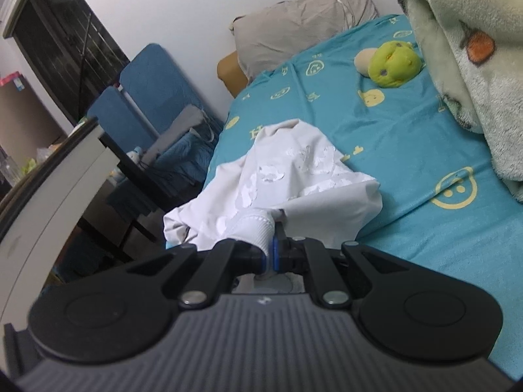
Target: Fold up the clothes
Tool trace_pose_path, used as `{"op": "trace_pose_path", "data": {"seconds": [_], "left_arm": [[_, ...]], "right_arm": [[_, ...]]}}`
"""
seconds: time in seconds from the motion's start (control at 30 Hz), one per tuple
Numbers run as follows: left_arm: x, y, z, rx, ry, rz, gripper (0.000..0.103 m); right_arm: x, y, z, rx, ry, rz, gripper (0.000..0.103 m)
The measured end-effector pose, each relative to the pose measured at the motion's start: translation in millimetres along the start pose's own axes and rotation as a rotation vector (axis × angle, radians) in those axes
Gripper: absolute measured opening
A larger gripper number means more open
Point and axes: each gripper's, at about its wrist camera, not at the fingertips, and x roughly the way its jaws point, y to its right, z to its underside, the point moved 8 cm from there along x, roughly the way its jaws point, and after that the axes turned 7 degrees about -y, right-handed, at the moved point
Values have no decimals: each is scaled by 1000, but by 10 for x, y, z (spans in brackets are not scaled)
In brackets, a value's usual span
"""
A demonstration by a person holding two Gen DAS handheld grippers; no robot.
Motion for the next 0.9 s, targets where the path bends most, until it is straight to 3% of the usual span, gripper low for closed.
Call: {"op": "trace_pose_path", "data": {"seconds": [0.2, 0.33, 0.43, 0.57, 0.63, 0.73, 0.83, 0.9], "left_arm": [[-152, 75, -153, -39, 114, 41, 68], [-63, 221, -151, 63, 124, -66, 68], [6, 63, -159, 21, 103, -200, 68], [-62, -290, -127, -107, 72, -315, 72], [-147, -396, -99, -131, 60, -343, 79], [-328, -527, -118, -141, 88, -392, 80], [-577, -674, -213, -185, 172, -458, 80], [-746, -841, -265, -256, 233, -479, 80]], "right_arm": [[-70, -20, -30, 20, 27, -31, 7], [-165, -120, -59, 11, 59, -76, 7], [-254, -155, -95, -12, 107, -58, 8], [-318, -35, -143, -33, 174, 64, 8], [-283, 54, -148, -44, 182, 145, 8], [-182, 171, -119, -79, 169, 272, 10], [6, 297, -30, -128, 89, 386, 27], [149, 382, 47, -180, 21, 479, 45]]}}
